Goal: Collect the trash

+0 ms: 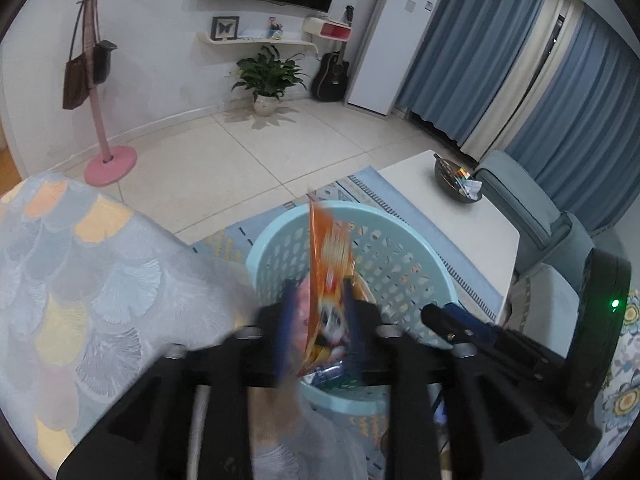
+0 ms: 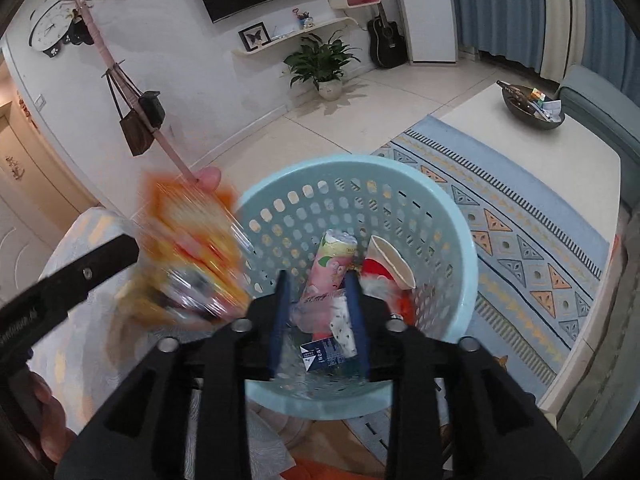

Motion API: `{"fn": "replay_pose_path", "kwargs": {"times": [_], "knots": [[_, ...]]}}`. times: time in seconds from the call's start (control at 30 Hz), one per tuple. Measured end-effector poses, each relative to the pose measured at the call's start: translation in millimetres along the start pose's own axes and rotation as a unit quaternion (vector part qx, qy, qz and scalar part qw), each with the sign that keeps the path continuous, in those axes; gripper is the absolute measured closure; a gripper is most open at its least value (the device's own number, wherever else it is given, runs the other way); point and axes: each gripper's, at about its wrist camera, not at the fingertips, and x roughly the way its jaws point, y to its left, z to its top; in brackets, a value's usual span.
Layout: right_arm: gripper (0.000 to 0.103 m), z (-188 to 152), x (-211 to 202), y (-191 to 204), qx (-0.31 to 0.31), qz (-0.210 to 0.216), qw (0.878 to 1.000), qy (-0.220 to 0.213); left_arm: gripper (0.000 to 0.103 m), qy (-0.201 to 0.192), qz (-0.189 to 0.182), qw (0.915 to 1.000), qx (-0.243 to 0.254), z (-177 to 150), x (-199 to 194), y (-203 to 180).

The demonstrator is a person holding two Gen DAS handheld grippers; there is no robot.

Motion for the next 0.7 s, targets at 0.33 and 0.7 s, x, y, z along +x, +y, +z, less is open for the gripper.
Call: {"fn": "replay_pose_path", "kwargs": {"times": [0.33, 0.7], "knots": [[0.036, -17.5, -49.5, 29.1, -0.022, 0.014, 1.000, -0.015, 0.021, -0.040, 0.007, 0.9992, -0.003, -23.0, -61.7, 26.5], [0.035, -53.3, -131.6, 91.9, -0.082, -0.017, 0.986, -0.147, 0.014, -0.153, 0.143, 0.9778, 0.019, -88.4, -166.6, 58.3]]}}
